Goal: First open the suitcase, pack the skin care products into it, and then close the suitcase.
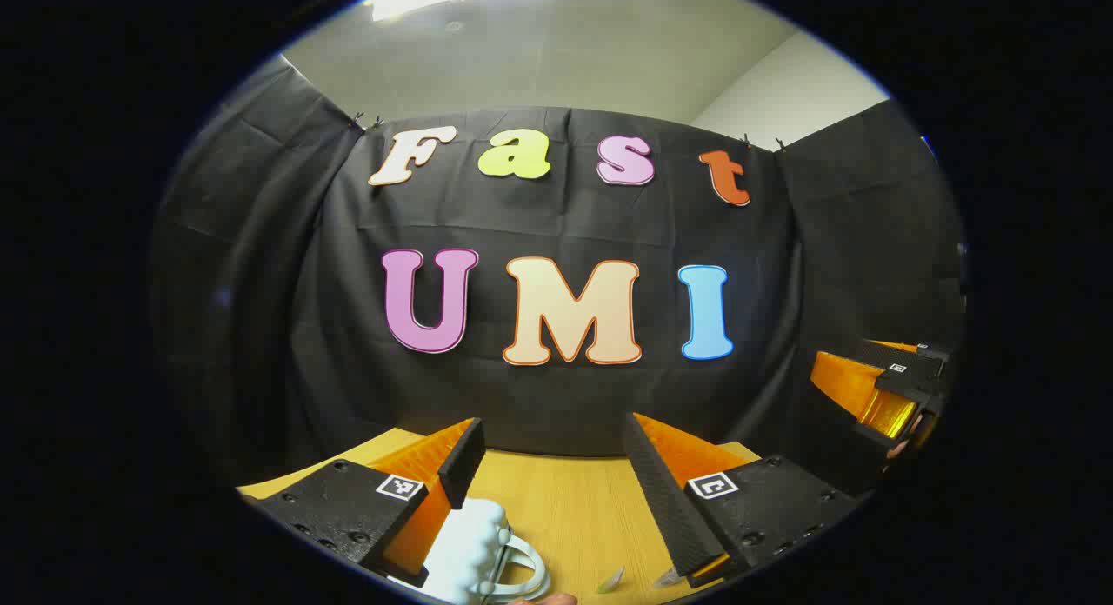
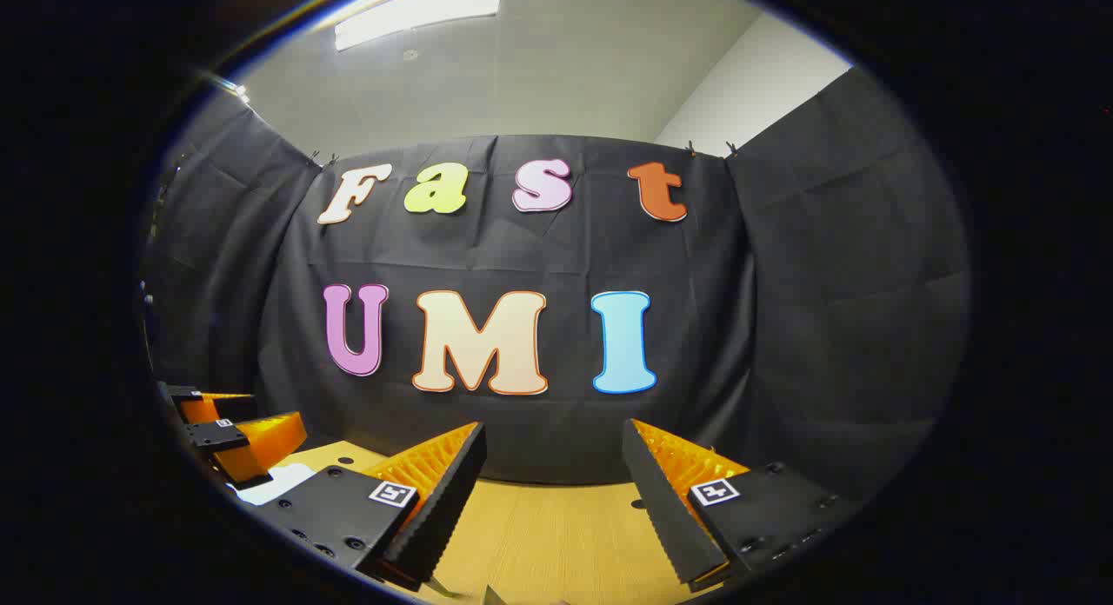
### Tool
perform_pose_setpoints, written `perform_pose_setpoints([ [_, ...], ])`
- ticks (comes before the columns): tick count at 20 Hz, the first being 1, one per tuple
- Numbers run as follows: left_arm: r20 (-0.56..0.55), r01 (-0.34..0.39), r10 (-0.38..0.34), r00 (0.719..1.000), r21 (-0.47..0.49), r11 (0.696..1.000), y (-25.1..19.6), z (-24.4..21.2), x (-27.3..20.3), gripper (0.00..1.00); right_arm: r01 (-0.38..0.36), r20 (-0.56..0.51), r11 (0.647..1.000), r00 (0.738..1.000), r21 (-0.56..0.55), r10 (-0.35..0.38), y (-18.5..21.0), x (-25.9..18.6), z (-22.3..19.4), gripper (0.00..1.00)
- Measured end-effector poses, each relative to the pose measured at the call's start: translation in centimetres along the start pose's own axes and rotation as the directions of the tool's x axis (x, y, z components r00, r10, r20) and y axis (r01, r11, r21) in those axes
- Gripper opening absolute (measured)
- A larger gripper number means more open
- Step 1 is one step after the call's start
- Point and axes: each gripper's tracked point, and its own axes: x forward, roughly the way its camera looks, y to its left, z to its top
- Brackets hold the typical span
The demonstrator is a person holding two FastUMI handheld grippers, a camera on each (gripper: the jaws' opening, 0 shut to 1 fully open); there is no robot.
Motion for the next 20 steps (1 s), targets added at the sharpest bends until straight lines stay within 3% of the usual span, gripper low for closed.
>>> perform_pose_setpoints([
  [4,-0.053,-0.037,0.036,0.998,-0.009,0.999,0.3,-2.2,0.6,0.94,-0.061,-0.019,0.997,0.998,0.05,0.062,0.9,0.7,-1.6,0.98],
  [7,-0.25,0.014,-0.011,0.968,0.01,1.0,0.2,-9.5,1.3,0.94,-0.039,-0.048,0.999,0.998,0.03,0.04,0.2,1.3,-3.2,0.98],
  [10,-0.43,0.053,-0.042,0.902,0.014,0.998,0.5,-16.8,2.1,0.95,0.041,-0.119,0.999,0.992,0.016,-0.038,-1.0,1.9,-5.9,0.98],
  [13,-0.577,0.083,-0.067,0.814,0.002,0.997,0.9,-23.0,2.2,0.95,0.101,-0.191,0.995,0.977,0.025,-0.094,-1.3,2.1,-8.1,0.99],
  [17,-0.751,0.077,-0.077,0.656,-0.034,0.996,1.2,-29.3,1.1,0.96,0.158,-0.225,0.987,0.962,-0.009,-0.156,-2.5,2.2,-9.0,0.99],
  [20,-0.784,0.096,-0.072,0.617,-0.016,0.995,0.7,-31.3,2.1,0.85,0.177,-0.225,0.984,0.958,-0.023,-0.178,-3.0,2.4,-9.2,0.98],
])
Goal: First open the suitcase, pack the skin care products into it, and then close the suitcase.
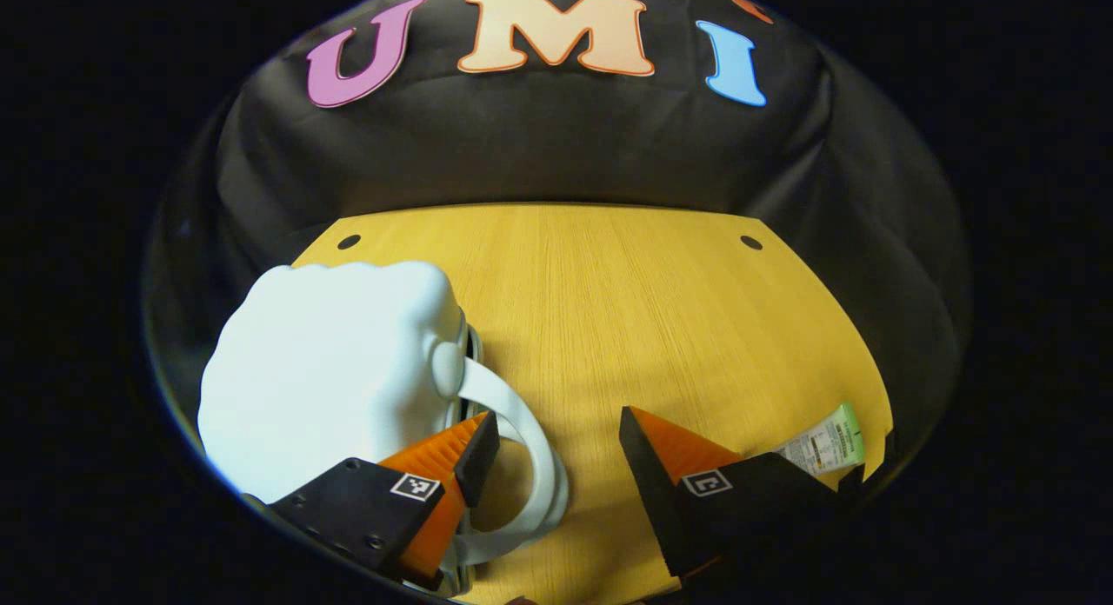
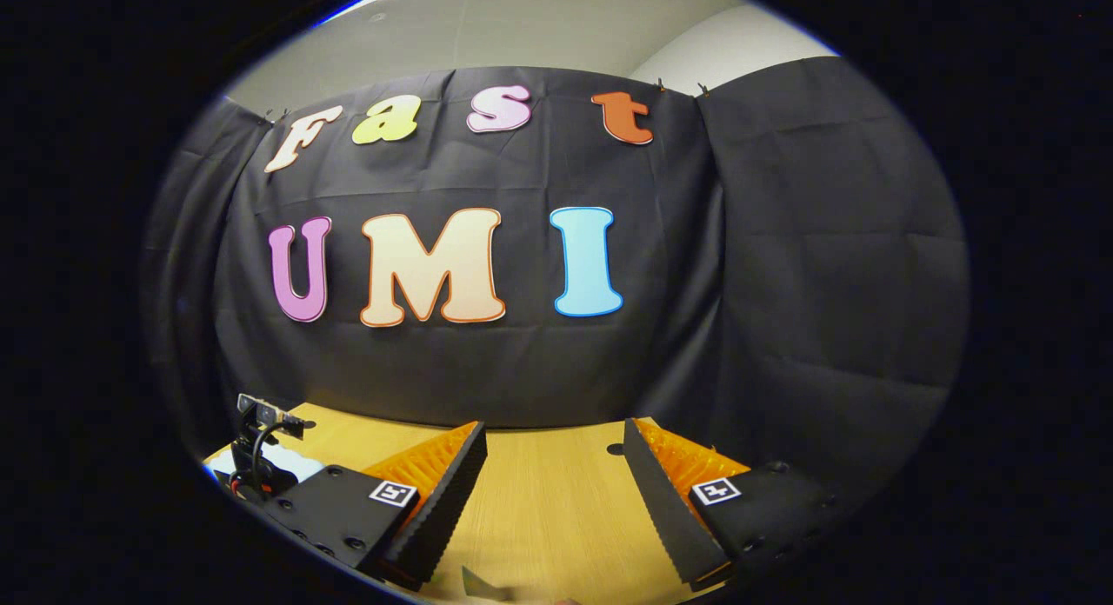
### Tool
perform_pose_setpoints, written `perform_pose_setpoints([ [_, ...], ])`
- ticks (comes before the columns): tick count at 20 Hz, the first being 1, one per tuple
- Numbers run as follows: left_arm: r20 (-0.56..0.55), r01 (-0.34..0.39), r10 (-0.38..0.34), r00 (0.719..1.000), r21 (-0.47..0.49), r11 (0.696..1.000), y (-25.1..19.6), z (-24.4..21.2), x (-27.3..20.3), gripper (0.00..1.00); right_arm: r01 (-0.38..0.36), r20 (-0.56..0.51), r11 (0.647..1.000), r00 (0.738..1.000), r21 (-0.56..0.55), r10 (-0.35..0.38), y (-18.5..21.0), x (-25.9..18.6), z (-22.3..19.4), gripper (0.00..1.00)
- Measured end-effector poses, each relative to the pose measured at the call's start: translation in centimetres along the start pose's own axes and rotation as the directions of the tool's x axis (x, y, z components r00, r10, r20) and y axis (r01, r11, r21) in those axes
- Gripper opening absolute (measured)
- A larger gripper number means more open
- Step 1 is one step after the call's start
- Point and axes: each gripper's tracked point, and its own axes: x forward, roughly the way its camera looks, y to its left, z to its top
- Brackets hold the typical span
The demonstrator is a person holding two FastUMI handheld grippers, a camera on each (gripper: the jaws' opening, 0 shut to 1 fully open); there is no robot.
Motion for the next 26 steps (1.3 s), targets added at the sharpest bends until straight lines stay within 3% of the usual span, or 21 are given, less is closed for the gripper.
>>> perform_pose_setpoints([
  [2,-0.053,-0.034,0.034,0.998,-0.013,0.999,0.3,-0.7,0.6,0.85,0.002,-0.001,1.0,1.0,0.01,-0.002,-0.1,0.1,-0.1,0.99],
  [6,-0.171,-0.03,0.026,0.985,-0.023,0.999,-0.2,-2.7,1.5,0.84,0.003,0.008,1.0,1.0,0.001,-0.003,-0.7,0.4,0.0,0.99],
  [8,-0.213,-0.026,0.015,0.977,-0.051,0.998,-0.3,-3.6,1.5,0.76,0.005,0.02,1.0,1.0,0.0,-0.005,-1.1,0.3,0.3,0.99],
  [9,-0.215,-0.032,0.02,0.977,-0.054,0.998,0.0,-3.6,1.2,0.63,0.007,0.025,1.0,1.0,-0.002,-0.006,-1.3,0.3,0.3,0.99],
  [11,-0.206,-0.047,0.039,0.978,-0.036,0.998,0.8,-3.0,0.7,0.1,0.004,0.035,1.0,0.999,-0.005,-0.003,-1.5,0.3,0.5,0.99],
  [15,-0.217,0.007,-0.022,0.976,-0.067,0.998,0.0,-1.4,-0.6,0.05,-0.028,0.072,0.999,0.997,0.016,0.027,-1.0,0.2,1.1,0.99],
  [20,-0.143,-0.012,0.009,0.99,-0.019,1.0,-0.3,2.2,-3.6,0.02,-0.121,0.092,0.992,0.989,0.041,0.117,0.5,0.0,0.7,0.99],
  [23,-0.064,-0.028,0.026,0.998,-0.037,0.999,-0.2,5.1,-6.5,0.01,-0.194,0.069,0.979,0.979,0.055,0.19,1.6,0.0,-0.2,0.99],
  [26,0.03,-0.019,0.021,0.999,-0.067,0.998,1.4,7.7,-10.4,0.01,-0.187,0.064,0.981,0.981,0.054,0.183,2.2,0.5,-0.3,0.99],
])
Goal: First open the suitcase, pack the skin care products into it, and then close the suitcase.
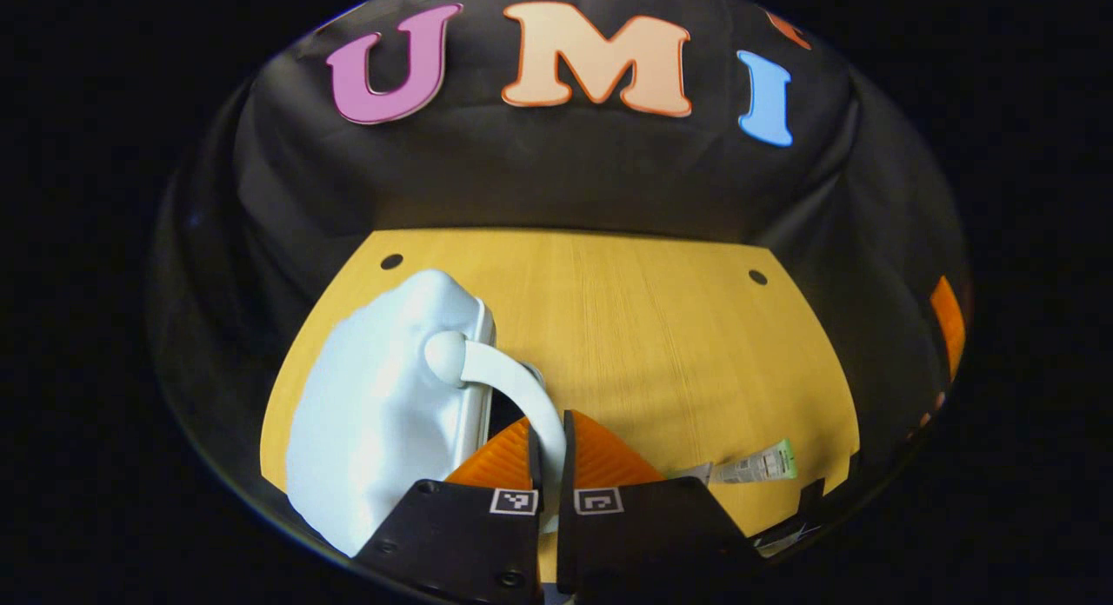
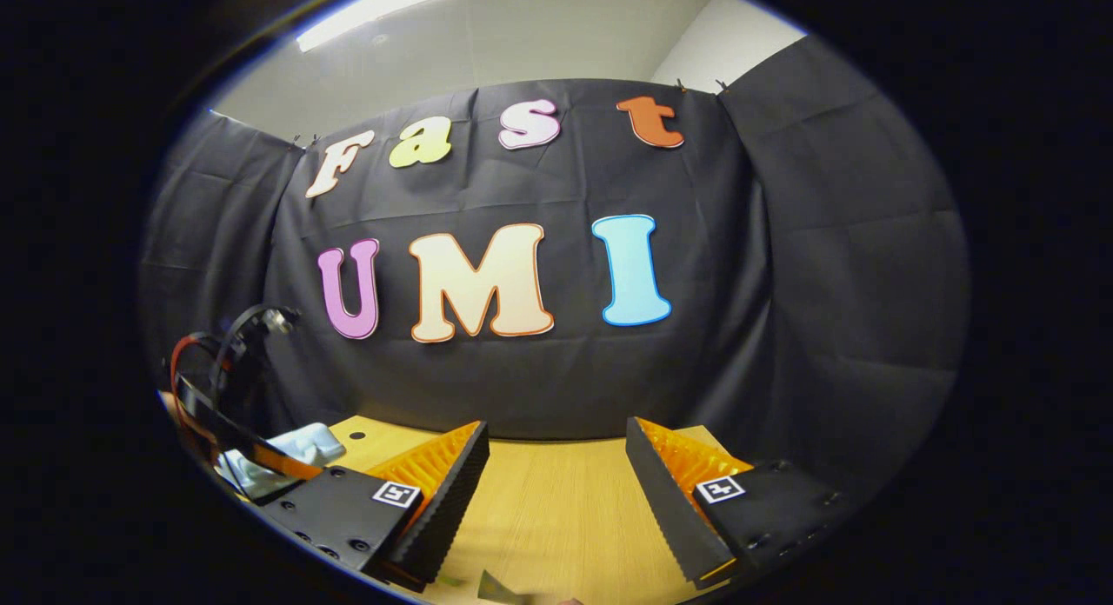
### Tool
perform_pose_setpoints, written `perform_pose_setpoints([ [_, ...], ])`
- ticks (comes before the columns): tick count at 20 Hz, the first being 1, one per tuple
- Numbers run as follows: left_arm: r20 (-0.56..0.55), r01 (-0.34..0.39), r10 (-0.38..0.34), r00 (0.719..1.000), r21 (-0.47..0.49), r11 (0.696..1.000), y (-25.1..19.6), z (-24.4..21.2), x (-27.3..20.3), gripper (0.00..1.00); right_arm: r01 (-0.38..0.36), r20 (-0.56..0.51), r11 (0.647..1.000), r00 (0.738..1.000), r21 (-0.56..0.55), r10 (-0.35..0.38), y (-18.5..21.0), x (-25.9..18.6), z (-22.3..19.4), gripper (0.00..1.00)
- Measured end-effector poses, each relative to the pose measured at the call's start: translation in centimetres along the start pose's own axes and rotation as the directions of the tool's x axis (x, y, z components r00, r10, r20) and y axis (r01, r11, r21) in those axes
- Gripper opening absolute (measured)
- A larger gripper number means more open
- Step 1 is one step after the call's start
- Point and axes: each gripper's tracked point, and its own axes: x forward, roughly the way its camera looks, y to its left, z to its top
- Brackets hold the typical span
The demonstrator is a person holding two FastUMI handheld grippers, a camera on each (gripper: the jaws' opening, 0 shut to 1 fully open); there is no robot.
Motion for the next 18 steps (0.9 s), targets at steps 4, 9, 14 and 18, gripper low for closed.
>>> perform_pose_setpoints([
  [4,0.084,0.011,-0.01,0.996,-0.01,1.0,3.1,2.5,-4.0,0.0,0.03,0.039,0.999,0.999,0.044,-0.032,3.0,0.2,1.4,0.97],
  [9,0.168,-0.014,0.016,0.986,-0.012,1.0,11.5,5.5,-6.3,0.0,0.079,0.077,0.997,0.994,0.028,-0.081,6.7,0.1,2.3,0.97],
  [14,0.224,-0.004,0.002,0.975,0.01,1.0,18.8,6.3,-7.3,0.01,0.162,0.084,0.986,0.983,0.026,-0.164,8.5,-0.8,3.2,0.97],
  [18,0.239,-0.029,0.026,0.971,0.011,1.0,25.5,6.1,-6.9,0.0,0.194,0.084,0.981,0.978,-0.001,-0.193,11.0,-1.2,3.7,0.97],
])
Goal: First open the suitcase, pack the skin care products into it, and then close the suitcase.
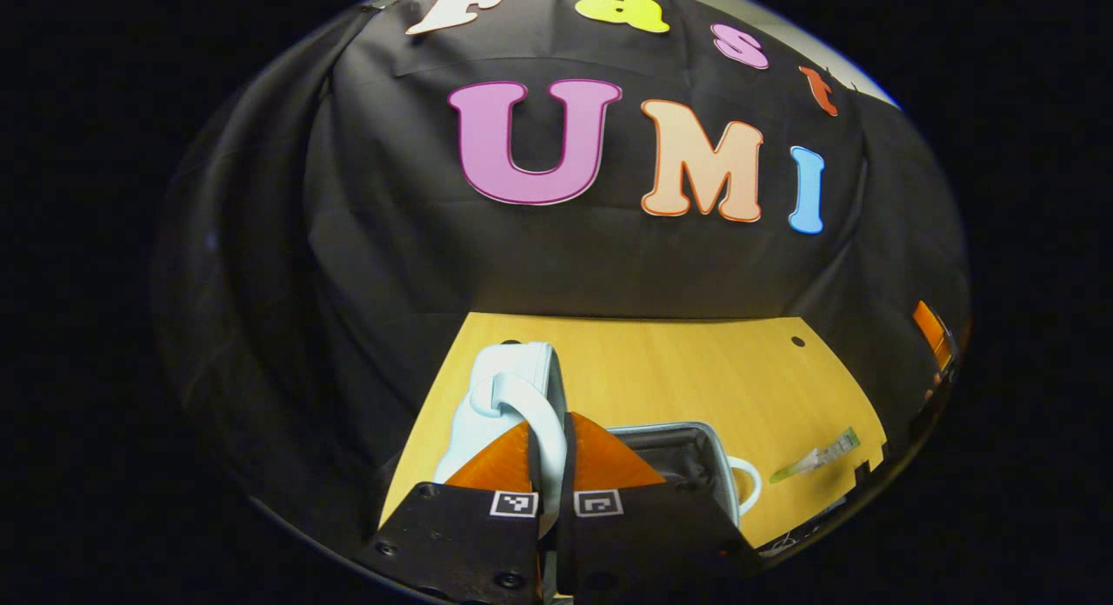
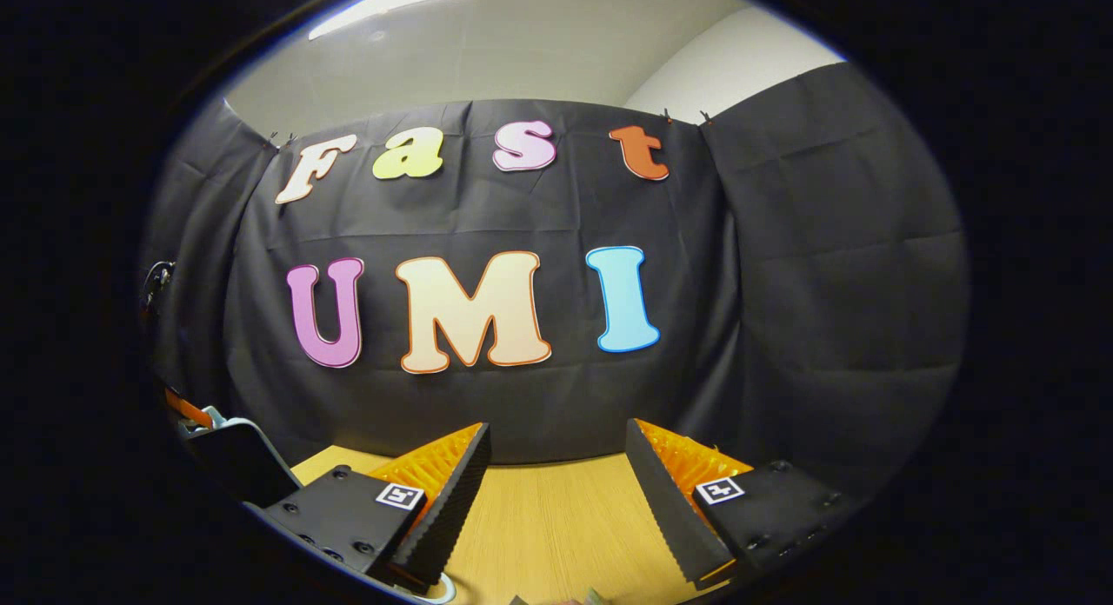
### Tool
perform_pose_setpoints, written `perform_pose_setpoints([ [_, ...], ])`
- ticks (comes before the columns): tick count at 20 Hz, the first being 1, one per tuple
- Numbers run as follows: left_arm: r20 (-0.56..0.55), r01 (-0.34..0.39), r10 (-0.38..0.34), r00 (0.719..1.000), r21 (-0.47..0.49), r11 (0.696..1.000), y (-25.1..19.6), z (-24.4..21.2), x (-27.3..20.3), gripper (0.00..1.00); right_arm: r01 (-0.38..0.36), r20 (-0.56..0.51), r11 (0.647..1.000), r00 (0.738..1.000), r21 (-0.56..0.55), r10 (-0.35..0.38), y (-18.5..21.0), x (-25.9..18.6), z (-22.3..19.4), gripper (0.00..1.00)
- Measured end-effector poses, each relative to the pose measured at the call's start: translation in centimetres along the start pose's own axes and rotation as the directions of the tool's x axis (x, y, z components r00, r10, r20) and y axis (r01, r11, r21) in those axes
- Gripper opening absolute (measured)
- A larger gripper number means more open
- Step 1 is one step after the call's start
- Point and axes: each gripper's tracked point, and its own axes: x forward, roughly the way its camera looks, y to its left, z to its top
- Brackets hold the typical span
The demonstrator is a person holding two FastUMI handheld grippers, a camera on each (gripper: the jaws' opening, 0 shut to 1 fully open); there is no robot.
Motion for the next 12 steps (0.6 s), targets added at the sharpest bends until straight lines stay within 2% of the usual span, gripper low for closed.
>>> perform_pose_setpoints([
  [4,0.019,0.016,-0.015,1.0,-0.103,0.995,5.9,-1.1,0.6,0.01,0.011,0.091,1.0,0.996,-0.02,-0.009,2.3,-1.5,2.9,0.99],
  [5,0.016,0.016,-0.014,1.0,-0.115,0.993,7.5,-1.9,0.9,0.0,0.015,0.115,0.999,0.993,-0.039,-0.011,2.5,-1.8,3.4,0.94],
  [7,0.005,0.02,-0.019,1.0,-0.142,0.99,9.8,-3.5,1.4,0.01,0.031,0.132,0.997,0.991,-0.068,-0.022,2.8,-2.0,3.9,0.97],
  [8,-0.003,0.006,-0.006,1.0,-0.154,0.988,11.1,-4.3,1.9,0.0,0.041,0.129,0.997,0.991,-0.072,-0.032,2.8,-2.1,3.9,0.94],
  [12,-0.048,-0.055,0.048,0.998,-0.167,0.984,15.9,-8.2,3.8,0.01,0.091,0.132,0.993,0.988,-0.074,-0.081,2.2,-3.0,4.2,0.97],
])
